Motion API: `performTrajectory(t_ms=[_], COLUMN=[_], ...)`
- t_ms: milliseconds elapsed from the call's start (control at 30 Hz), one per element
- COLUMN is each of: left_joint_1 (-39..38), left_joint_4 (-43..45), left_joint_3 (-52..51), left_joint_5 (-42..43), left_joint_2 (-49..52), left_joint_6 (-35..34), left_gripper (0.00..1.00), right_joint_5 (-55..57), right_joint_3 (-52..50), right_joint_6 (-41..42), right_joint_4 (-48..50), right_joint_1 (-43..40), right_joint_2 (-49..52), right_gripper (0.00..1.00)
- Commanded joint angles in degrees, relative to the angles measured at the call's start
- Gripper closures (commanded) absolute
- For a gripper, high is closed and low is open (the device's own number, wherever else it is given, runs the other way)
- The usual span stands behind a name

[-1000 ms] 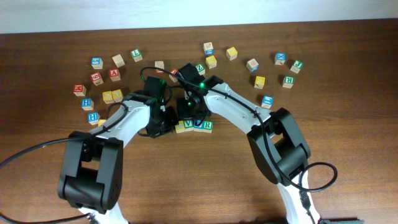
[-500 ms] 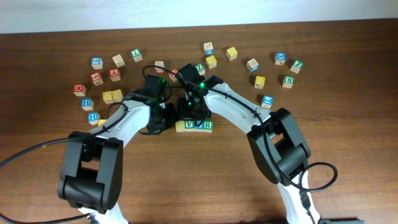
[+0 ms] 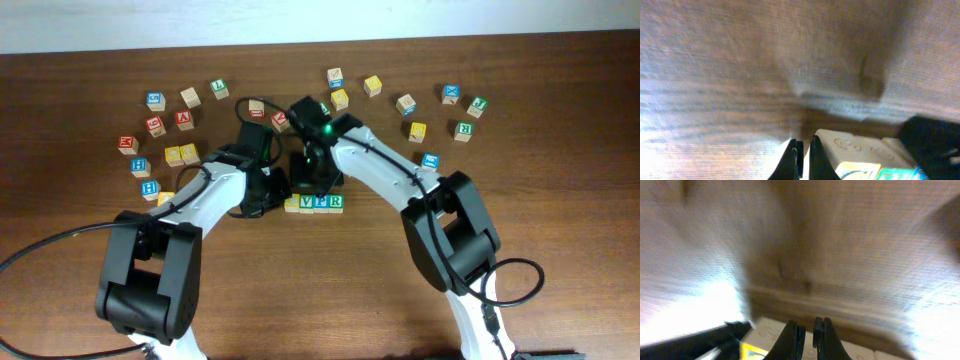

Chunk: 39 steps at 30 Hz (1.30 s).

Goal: Spell out CVPR

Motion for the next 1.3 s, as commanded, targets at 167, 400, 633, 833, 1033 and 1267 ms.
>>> performTrajectory(t_ms=[167,400,633,833,1033,1267], left_joint_1=[-0.83,-0.83,-0.83,-0.83,-0.83,-0.83], left_joint_4=[-0.63,-1.03,-2.12,-4.72,-6.86,-6.91], left_joint_3=[-0.22,-0.22,-0.22,-0.22,-0.22,-0.22], left_joint_5=[-0.94,-0.94,0.39,1.27,1.64,0.96], left_joint_2=[0.7,0.7,0.7,0.7,0.7,0.7], left_joint_6=[-0.15,-0.15,-0.17,-0.15,-0.15,0.72], left_gripper=[1.0,1.0,1.0,1.0,1.0,1.0], right_joint_5=[-1.4,-0.98,-5.9,-6.38,-7.54,-7.63], right_joint_3=[9.81,0.37,-2.62,-2.62,-2.62,-2.62], right_joint_6=[-8.98,-13.75,-13.6,-13.62,-13.57,-11.02], right_joint_4=[-19.23,-26.03,-17.49,-17.57,-20.5,-20.65], right_joint_1=[-12.87,-12.26,-7.26,-6.97,-6.97,-4.79], right_joint_2=[-0.13,-0.13,-0.13,-0.13,-0.13,-0.13], right_gripper=[0.96,0.96,0.96,0.96,0.96,0.96])
